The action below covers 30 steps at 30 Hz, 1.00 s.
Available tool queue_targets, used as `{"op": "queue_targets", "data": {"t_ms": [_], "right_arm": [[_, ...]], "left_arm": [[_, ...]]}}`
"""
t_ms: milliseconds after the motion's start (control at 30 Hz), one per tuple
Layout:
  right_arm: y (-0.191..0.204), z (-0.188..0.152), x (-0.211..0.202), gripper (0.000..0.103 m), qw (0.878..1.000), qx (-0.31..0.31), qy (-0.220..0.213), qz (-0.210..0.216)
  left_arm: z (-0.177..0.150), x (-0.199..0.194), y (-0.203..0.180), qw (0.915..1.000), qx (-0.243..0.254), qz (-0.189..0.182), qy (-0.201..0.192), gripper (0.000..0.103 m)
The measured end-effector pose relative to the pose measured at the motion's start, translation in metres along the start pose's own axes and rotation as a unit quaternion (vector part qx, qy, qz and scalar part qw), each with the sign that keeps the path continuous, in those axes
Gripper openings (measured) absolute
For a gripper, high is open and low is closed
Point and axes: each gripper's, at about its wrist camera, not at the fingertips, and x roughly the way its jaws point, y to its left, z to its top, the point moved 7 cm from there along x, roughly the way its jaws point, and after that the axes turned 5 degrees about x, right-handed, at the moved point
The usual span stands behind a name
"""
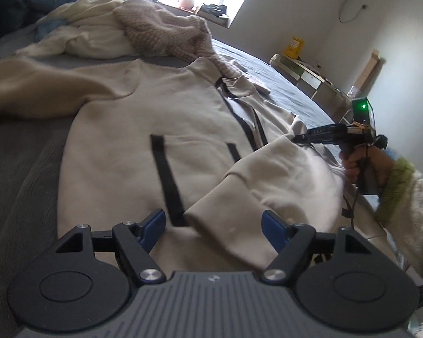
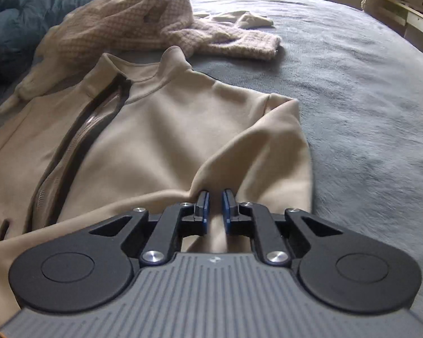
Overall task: Fold clothes
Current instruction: 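Release the hoodie edge with both grippers and withdraw above the hoodie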
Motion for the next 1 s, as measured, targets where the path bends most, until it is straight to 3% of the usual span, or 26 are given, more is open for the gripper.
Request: {"op": "queue_targets", "data": {"t_ms": [133,367,500,633,767,800,933,1000], "right_arm": [[0.003,0.011,-0.021,0.010,0.999,0.030,-0.025,0.012],[0.007,0.021,0.023,0.011,0.999,0.049,-0.011,0.000],[0.017,0.022,-0.023,0.013,0.997,0.066,-0.033,0.021],[0.045,-0.013,-0.103,0.020,0.995,0.047,-0.051,0.077],[0.074,-0.076,-0.164,0.041,0.977,0.109,-0.030,0.178],[0.079,-0.093,-0.169,0.041,0.971,0.135,-0.017,0.197],[0.086,-0.146,-0.171,0.041,0.944,0.243,0.006,0.223],[0.081,-0.161,-0.164,0.041,0.930,0.295,0.009,0.218]], "left_arm": [[-0.005,-0.003,0.004,0.9998,0.009,-0.014,-0.010,0.076],[-0.006,-0.008,0.003,0.9996,0.009,-0.011,-0.023,0.076],[-0.005,-0.017,0.004,0.9992,0.006,-0.020,-0.033,0.076],[-0.003,-0.023,0.006,0.9988,0.006,-0.027,-0.040,0.076],[0.003,-0.021,0.005,0.9981,-0.007,-0.049,-0.038,0.076],[0.005,-0.018,0.003,0.9981,-0.003,-0.051,-0.034,0.076],[0.012,-0.001,0.000,0.9990,0.026,-0.027,-0.026,0.075],[0.013,0.007,0.003,0.9996,0.018,-0.017,-0.014,0.072]]}}
